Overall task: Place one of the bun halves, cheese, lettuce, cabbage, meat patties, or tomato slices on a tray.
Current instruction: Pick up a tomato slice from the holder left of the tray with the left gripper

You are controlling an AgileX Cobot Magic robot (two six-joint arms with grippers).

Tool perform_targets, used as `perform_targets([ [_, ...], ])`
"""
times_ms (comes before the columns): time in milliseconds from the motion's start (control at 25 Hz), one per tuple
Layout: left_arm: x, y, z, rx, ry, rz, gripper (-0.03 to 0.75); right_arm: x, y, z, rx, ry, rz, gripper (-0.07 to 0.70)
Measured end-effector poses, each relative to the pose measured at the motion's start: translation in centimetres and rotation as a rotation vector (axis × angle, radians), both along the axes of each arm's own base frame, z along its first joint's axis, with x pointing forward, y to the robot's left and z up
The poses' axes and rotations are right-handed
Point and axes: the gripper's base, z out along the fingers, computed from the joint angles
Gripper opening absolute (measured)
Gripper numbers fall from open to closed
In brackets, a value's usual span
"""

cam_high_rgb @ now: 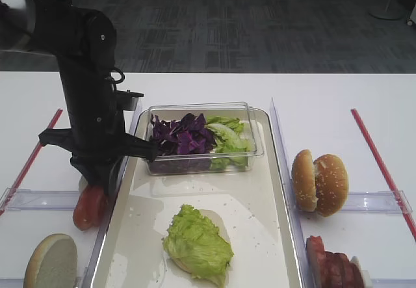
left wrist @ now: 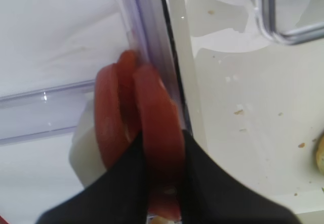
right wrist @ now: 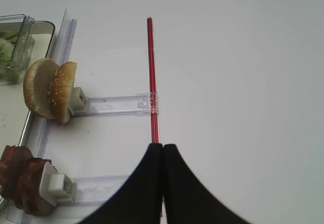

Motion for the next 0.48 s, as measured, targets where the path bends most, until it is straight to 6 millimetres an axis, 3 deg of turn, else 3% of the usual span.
perform_targets([
  [480, 0.01, 0.03, 0.0, 0.003, -0.001, -0.002, 0.084, 0.0, 0.0, 0.0, 0.0, 0.0, 0.0, 0.364],
])
